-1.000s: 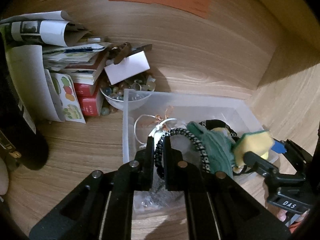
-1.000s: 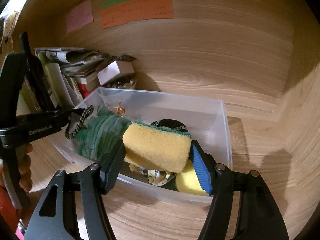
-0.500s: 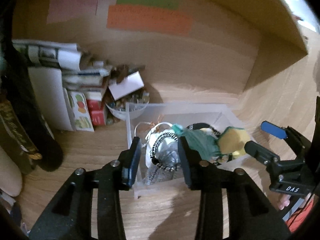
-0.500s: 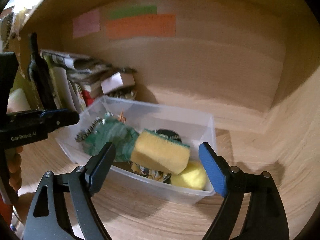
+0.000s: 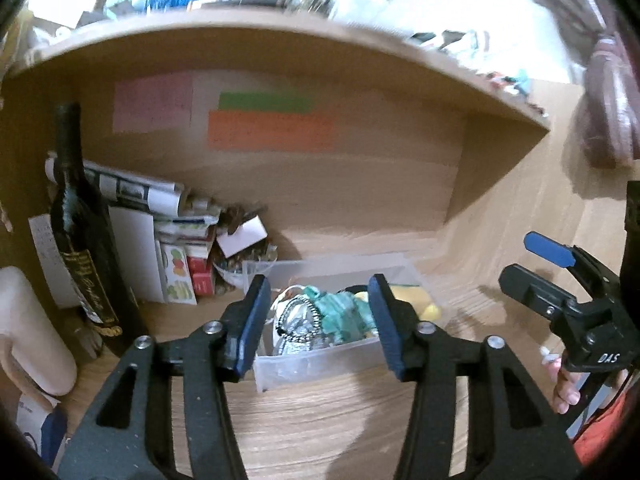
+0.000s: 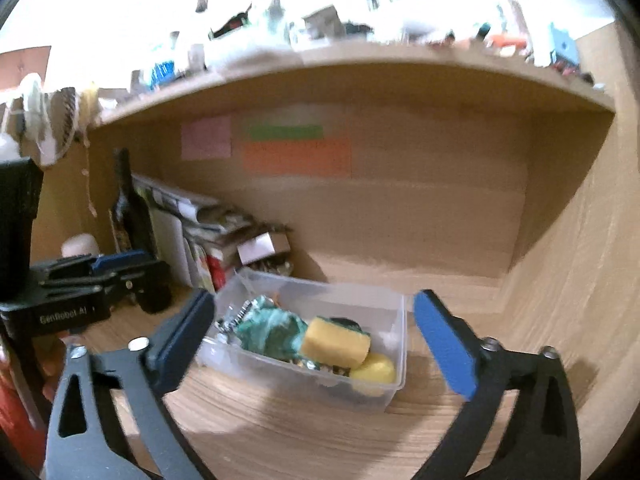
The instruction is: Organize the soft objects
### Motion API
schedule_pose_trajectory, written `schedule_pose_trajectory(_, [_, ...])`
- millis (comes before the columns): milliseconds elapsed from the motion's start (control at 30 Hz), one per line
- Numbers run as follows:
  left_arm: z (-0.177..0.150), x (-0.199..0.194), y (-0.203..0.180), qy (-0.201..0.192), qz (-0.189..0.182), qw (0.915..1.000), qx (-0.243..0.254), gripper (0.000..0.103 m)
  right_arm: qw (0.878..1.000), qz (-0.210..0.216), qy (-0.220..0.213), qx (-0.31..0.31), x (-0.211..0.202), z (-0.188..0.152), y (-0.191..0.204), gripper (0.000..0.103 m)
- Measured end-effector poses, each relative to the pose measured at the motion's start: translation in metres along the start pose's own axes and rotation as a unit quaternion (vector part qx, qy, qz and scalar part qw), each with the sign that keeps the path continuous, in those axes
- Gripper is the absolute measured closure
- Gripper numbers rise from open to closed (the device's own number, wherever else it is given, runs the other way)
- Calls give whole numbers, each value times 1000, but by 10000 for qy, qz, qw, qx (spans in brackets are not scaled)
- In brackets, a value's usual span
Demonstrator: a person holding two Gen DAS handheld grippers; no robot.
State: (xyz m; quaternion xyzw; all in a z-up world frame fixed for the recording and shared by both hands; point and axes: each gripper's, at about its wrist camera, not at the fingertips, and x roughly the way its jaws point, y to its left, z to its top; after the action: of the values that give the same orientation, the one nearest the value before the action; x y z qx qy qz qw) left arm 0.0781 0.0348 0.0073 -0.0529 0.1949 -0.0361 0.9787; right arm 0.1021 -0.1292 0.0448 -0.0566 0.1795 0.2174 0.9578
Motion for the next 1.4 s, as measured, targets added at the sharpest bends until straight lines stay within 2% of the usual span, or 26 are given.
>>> schedule_pose_trajectory(133, [-3, -17, -7, -238, 60, 9997, 49, 29, 9998, -44, -146, -84, -11, -1, 7, 0])
schedule_pose_trajectory(200, [-5, -25, -10, -335, 94, 9994, 71, 18, 9998, -66, -196, -84, -16, -1, 9, 0])
schedule_pose_trajectory(400, [-9, -43, -19, -587, 242, 9976, 257, 3, 9995, -45, -307, 45, -29, -4, 8, 0])
schedule_pose_trajectory(1000, [-14, -53, -25, -719, 297, 9965, 295, 0, 9994, -47, -342, 78, -37, -11, 11, 0])
schedule_pose_trajectory(1400, [-14, -46, -21, -609, 282, 9976, 184, 0, 9995, -37, -299, 111, -35, -11, 11, 0])
